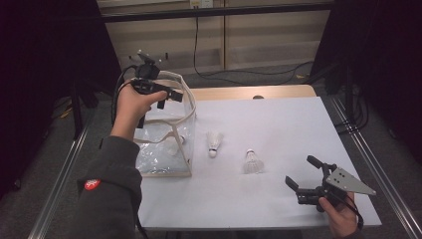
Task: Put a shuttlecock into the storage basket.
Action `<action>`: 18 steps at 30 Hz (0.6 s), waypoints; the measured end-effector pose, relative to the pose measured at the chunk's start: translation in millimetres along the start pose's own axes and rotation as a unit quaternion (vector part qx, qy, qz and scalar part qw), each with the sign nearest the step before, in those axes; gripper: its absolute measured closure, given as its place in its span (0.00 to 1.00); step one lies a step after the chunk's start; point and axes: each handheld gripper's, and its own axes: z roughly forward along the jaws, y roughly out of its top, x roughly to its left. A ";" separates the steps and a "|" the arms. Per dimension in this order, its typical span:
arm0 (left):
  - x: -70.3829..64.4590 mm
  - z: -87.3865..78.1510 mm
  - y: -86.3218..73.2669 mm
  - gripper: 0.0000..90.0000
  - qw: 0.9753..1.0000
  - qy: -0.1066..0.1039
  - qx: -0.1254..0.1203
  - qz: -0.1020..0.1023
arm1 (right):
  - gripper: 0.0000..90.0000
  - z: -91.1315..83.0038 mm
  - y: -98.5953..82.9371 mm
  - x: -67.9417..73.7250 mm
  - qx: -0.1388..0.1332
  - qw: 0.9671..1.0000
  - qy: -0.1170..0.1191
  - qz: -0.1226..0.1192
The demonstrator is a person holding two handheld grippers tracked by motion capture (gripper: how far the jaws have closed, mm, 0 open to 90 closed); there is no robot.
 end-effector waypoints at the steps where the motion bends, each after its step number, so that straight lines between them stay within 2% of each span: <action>1: -0.8 -0.3 -0.1 0.47 1.000 -0.004 0.001 0.000 | 0.00 0.1 0.1 0.2 -0.001 1.000 -0.001 0.001; 18: -16.8 -4.9 -0.7 0.35 0.999 -0.041 -0.003 0.006 | 0.00 0.1 0.2 0.2 -0.002 1.000 -0.001 0.001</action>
